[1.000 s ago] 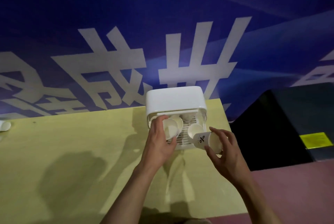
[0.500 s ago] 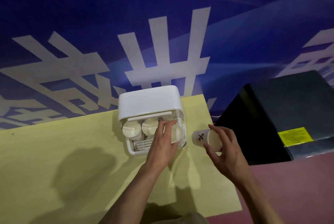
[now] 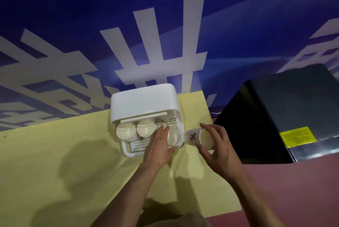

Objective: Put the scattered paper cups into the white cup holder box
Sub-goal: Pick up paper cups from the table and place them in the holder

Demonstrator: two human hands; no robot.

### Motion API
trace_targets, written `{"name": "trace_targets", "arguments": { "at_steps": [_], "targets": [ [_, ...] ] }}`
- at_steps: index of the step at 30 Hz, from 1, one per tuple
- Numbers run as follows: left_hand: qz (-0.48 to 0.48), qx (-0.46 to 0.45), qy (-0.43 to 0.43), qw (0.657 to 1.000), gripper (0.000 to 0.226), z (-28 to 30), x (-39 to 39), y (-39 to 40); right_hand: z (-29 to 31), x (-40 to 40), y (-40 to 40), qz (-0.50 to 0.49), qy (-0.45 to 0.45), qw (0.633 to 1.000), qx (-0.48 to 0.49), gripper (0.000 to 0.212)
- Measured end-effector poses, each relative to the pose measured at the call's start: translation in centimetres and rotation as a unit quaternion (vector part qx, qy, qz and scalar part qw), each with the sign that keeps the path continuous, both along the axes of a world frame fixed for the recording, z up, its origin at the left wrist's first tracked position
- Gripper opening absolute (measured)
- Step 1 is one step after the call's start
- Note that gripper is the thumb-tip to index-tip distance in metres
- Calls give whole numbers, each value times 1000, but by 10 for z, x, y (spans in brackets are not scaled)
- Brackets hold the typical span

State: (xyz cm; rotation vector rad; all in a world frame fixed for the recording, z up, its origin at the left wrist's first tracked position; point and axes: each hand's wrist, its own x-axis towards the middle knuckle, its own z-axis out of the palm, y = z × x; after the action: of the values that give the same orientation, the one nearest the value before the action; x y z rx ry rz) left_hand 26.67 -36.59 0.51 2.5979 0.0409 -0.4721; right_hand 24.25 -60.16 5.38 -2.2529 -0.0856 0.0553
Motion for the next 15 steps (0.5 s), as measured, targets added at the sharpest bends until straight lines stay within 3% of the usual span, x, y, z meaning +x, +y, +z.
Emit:
{"name": "trace_targets", "arguments": {
  "at_steps": [9,15],
  "targets": [
    [17,-36,-28,999,86,5,-10,11,-2,21,49,92,-6,996,20,64],
    [30,-70,-90,993,75,25,-41,36,-22,35,78,136,-32,986,-90,69]
  ]
}}
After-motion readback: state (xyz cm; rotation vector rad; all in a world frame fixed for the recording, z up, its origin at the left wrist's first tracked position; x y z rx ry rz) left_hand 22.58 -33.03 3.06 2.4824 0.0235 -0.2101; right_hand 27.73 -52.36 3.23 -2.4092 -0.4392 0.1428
